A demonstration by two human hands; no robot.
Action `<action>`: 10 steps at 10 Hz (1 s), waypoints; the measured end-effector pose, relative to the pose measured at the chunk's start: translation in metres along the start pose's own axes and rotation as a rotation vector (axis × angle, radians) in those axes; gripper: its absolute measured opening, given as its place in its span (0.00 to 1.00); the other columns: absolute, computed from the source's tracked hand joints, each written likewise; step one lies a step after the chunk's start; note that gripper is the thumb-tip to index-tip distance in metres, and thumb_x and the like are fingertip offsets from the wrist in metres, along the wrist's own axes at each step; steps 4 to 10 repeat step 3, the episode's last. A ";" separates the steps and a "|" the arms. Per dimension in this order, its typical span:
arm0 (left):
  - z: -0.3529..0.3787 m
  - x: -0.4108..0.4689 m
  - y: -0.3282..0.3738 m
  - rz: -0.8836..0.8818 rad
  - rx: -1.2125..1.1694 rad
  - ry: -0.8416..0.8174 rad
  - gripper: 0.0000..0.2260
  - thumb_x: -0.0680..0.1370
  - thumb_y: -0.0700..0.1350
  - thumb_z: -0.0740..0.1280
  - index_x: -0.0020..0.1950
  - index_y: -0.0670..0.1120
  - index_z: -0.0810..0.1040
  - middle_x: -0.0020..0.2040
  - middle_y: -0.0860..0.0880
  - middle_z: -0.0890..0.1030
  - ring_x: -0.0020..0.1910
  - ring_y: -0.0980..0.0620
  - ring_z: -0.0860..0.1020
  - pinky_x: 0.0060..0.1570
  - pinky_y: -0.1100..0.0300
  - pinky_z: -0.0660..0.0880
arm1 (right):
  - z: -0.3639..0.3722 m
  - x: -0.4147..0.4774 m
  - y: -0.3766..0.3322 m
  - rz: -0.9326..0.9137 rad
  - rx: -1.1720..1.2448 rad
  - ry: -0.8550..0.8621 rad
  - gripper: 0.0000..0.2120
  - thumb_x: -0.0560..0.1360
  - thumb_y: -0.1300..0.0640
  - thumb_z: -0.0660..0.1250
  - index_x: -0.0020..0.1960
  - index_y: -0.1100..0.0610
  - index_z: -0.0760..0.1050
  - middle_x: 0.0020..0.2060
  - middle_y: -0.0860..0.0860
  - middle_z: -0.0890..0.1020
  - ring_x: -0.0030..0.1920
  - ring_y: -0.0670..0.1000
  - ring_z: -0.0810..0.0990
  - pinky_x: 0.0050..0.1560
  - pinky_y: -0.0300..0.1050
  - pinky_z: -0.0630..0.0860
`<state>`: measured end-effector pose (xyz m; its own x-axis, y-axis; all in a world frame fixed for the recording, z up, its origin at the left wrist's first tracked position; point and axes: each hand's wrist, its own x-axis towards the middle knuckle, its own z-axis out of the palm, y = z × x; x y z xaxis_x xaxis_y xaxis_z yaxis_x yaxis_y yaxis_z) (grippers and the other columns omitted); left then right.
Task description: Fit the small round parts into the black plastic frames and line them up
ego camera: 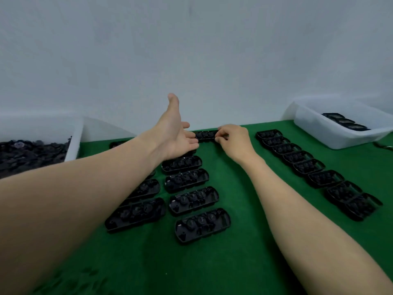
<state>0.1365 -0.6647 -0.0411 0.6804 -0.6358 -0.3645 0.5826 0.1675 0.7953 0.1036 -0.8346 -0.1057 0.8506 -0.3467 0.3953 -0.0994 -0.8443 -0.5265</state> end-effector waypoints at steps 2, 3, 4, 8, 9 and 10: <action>-0.002 -0.003 -0.003 0.025 -0.031 -0.013 0.46 0.71 0.73 0.47 0.73 0.36 0.52 0.72 0.32 0.53 0.72 0.36 0.54 0.69 0.46 0.56 | -0.003 -0.008 0.002 -0.012 0.049 0.023 0.08 0.72 0.68 0.66 0.50 0.63 0.78 0.54 0.58 0.79 0.53 0.55 0.77 0.58 0.44 0.73; -0.006 -0.010 0.000 0.032 -0.033 -0.005 0.45 0.71 0.72 0.46 0.73 0.36 0.54 0.72 0.32 0.56 0.72 0.36 0.56 0.69 0.46 0.57 | -0.008 -0.018 -0.008 -0.101 0.000 0.104 0.08 0.73 0.68 0.65 0.49 0.62 0.79 0.54 0.57 0.79 0.52 0.54 0.78 0.54 0.37 0.68; -0.006 -0.010 0.000 0.032 -0.033 -0.005 0.45 0.71 0.72 0.46 0.73 0.36 0.54 0.72 0.32 0.56 0.72 0.36 0.56 0.69 0.46 0.57 | -0.008 -0.018 -0.008 -0.101 0.000 0.104 0.08 0.73 0.68 0.65 0.49 0.62 0.79 0.54 0.57 0.79 0.52 0.54 0.78 0.54 0.37 0.68; -0.006 -0.010 0.000 0.032 -0.033 -0.005 0.45 0.71 0.72 0.46 0.73 0.36 0.54 0.72 0.32 0.56 0.72 0.36 0.56 0.69 0.46 0.57 | -0.008 -0.018 -0.008 -0.101 0.000 0.104 0.08 0.73 0.68 0.65 0.49 0.62 0.79 0.54 0.57 0.79 0.52 0.54 0.78 0.54 0.37 0.68; -0.006 -0.010 0.000 0.032 -0.033 -0.005 0.45 0.71 0.72 0.46 0.73 0.36 0.54 0.72 0.32 0.56 0.72 0.36 0.56 0.69 0.46 0.57 | -0.008 -0.018 -0.008 -0.101 0.000 0.104 0.08 0.73 0.68 0.65 0.49 0.62 0.79 0.54 0.57 0.79 0.52 0.54 0.78 0.54 0.37 0.68; -0.006 -0.010 0.000 0.032 -0.033 -0.005 0.45 0.71 0.72 0.46 0.73 0.36 0.54 0.72 0.32 0.56 0.72 0.36 0.56 0.69 0.46 0.57 | -0.008 -0.018 -0.008 -0.101 0.000 0.104 0.08 0.73 0.68 0.65 0.49 0.62 0.79 0.54 0.57 0.79 0.52 0.54 0.78 0.54 0.37 0.68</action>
